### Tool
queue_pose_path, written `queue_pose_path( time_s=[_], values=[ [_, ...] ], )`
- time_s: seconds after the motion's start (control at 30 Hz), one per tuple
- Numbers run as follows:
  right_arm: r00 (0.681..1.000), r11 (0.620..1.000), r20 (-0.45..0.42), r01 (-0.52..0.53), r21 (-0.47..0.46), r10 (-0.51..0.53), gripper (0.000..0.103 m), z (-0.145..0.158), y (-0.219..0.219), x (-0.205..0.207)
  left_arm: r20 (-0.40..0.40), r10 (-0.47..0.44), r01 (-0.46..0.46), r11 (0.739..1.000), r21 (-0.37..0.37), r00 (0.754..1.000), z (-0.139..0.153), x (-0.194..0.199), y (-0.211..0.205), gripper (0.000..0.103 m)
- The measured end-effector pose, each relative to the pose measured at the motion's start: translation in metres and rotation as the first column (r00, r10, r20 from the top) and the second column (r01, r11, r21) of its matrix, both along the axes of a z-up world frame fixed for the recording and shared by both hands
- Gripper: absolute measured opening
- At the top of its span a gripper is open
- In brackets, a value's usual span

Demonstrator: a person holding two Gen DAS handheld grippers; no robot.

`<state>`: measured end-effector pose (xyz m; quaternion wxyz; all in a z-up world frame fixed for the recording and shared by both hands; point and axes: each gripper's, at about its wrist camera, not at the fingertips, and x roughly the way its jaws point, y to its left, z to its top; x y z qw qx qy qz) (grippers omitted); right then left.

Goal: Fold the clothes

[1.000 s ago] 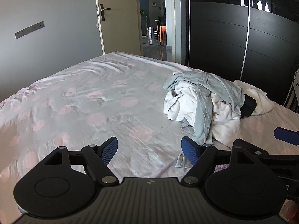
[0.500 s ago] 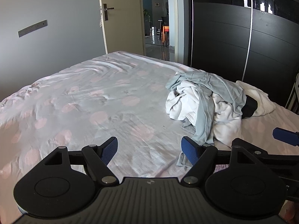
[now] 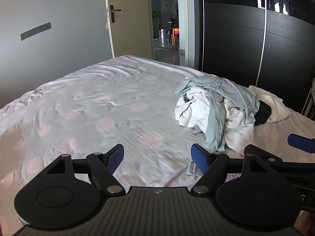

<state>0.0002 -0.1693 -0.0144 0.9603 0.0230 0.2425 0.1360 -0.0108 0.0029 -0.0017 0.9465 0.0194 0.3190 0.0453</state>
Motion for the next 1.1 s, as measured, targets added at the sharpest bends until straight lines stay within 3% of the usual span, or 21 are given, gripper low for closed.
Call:
queue_pose_path(
  time_s=[0.73,1.1],
  values=[
    [1.0,1.0,-0.008,-0.011,-0.002,0.011,0.097,-0.005,0.001,0.004,-0.019,0.008,-0.008,1.0,-0.007,1.0,-0.006,0.005,0.001,0.074],
    [0.997,0.997,0.005,-0.071,-0.024,0.071,0.097,-0.004,0.007,0.032,-0.053,0.012,-0.011,1.0,0.011,0.999,-0.018,0.023,0.017,0.074]
  ],
)
